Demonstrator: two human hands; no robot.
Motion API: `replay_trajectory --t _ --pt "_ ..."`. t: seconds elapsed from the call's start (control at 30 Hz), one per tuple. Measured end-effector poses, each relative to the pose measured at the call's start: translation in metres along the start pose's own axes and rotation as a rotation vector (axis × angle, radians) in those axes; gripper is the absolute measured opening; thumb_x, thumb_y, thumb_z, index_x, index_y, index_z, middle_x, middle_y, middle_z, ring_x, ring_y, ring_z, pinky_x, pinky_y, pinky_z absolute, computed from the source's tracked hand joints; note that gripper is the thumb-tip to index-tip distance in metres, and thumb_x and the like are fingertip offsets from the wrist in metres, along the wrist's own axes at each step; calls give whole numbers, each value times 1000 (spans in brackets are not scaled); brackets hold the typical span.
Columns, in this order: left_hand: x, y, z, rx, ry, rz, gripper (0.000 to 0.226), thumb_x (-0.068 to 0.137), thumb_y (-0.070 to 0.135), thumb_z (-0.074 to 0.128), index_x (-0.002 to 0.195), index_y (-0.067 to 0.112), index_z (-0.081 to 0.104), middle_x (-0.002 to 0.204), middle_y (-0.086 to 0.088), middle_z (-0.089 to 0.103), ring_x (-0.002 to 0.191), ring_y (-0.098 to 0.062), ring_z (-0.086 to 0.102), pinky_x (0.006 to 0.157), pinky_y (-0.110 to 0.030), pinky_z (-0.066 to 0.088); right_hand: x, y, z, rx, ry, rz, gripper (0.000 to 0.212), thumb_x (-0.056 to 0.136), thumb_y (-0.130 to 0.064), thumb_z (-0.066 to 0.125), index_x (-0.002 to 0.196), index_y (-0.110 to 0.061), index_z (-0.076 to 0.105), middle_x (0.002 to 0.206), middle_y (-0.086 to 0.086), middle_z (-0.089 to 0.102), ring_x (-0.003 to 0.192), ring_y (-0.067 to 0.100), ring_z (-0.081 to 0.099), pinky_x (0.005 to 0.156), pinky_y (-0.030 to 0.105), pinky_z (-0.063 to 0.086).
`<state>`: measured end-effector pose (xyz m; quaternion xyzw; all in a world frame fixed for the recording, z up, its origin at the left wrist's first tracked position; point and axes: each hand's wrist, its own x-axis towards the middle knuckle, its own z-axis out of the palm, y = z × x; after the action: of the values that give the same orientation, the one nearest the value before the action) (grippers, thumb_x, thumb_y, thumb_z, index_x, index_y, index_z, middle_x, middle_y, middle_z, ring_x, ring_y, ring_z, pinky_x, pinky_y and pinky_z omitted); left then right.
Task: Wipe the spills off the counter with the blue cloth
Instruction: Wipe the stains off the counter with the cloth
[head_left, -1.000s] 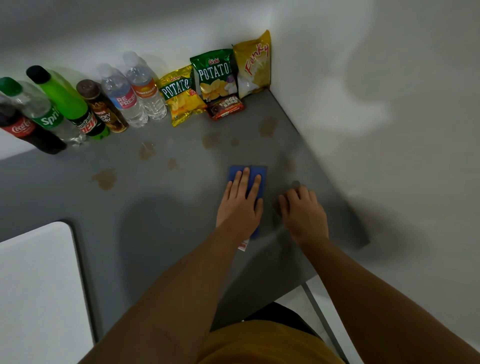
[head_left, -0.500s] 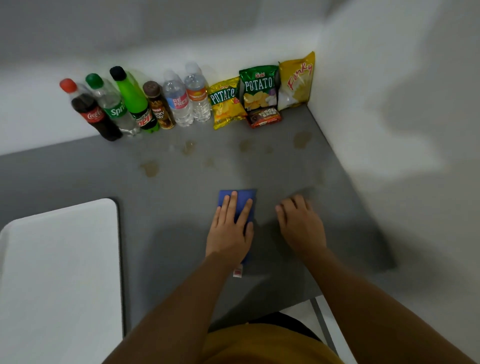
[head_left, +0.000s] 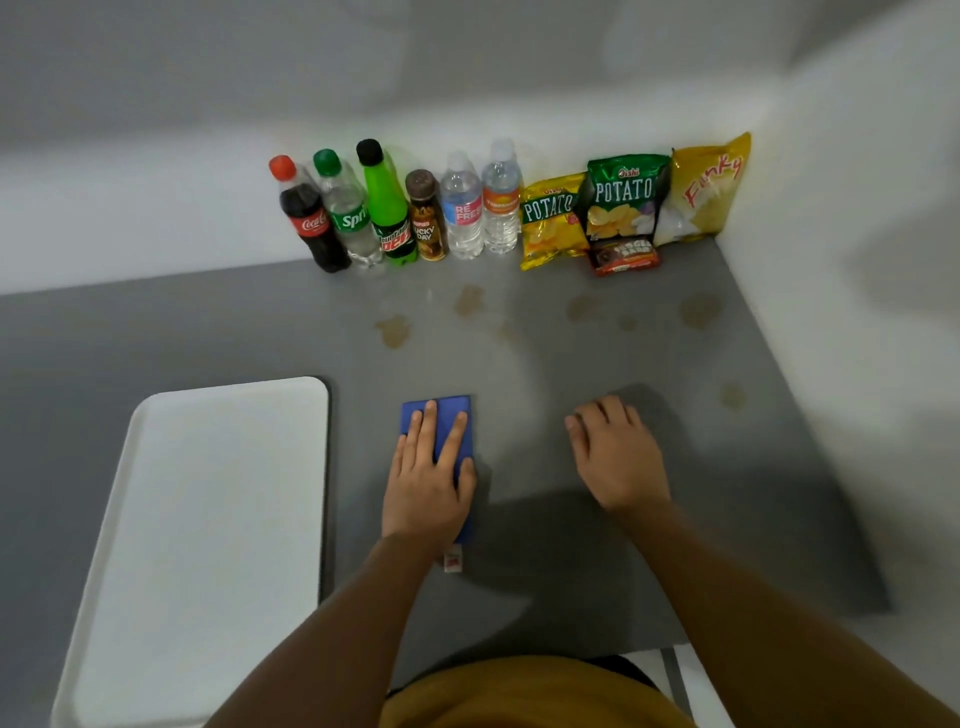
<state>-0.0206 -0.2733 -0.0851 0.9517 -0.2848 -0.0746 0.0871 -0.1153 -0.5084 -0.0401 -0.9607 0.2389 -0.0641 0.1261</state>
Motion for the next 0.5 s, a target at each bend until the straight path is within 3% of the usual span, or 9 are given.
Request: replay_trajectory --t 0.3,0.5 --pt "51 -53 -15 -35 74 -127 65 101 44 33 162 29 15 170 -11 8 156 -33 8 127 -46 14 23 -30 2 20 53 -47 37 102 -34 42 98 -7 67 101 17 61 91 41 57 77 46 50" --pt "104 -39 -18 18 -17 -144 65 103 49 14 160 30 -9 169 -9 -11 156 -28 -9 127 -45 -1 22 -27 4 -4 216 -67 23 100 -23 58 93 -4 69 96 21 62 84 43 58 72 49 51"
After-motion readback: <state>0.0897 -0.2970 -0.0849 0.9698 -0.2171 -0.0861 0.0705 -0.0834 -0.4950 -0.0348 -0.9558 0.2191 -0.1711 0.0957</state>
